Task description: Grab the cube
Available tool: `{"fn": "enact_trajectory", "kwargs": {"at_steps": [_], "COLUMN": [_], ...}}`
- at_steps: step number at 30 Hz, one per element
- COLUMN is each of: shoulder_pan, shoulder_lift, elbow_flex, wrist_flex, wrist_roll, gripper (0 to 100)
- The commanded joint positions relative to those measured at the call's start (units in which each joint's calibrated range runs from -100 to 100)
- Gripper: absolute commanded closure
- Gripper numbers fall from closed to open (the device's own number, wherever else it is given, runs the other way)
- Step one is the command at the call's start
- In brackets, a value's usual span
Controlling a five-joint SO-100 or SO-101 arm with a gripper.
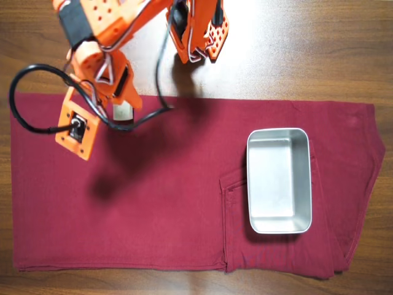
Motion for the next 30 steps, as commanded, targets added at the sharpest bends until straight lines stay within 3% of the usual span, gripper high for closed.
{"fn": "enact_trajectory", "kwargs": {"at_steps": [1,4,10,19,23,26,30], "shoulder_pan": [3.8,5.6,0.0,0.7,0.6,0.3,-1.3], "shoulder_lift": [4.2,8.5,9.7,9.8,11.7,11.7,8.3], "elbow_flex": [-1.0,0.8,3.1,10.7,11.8,12.0,16.7], "wrist_flex": [-5.3,-14.5,-16.4,-23.5,-26.8,-27.2,-31.2], "wrist_roll": [0.3,0.0,-4.0,-4.4,-5.1,-5.5,-6.1], "gripper": [67,64,63,65,71,100,100]}}
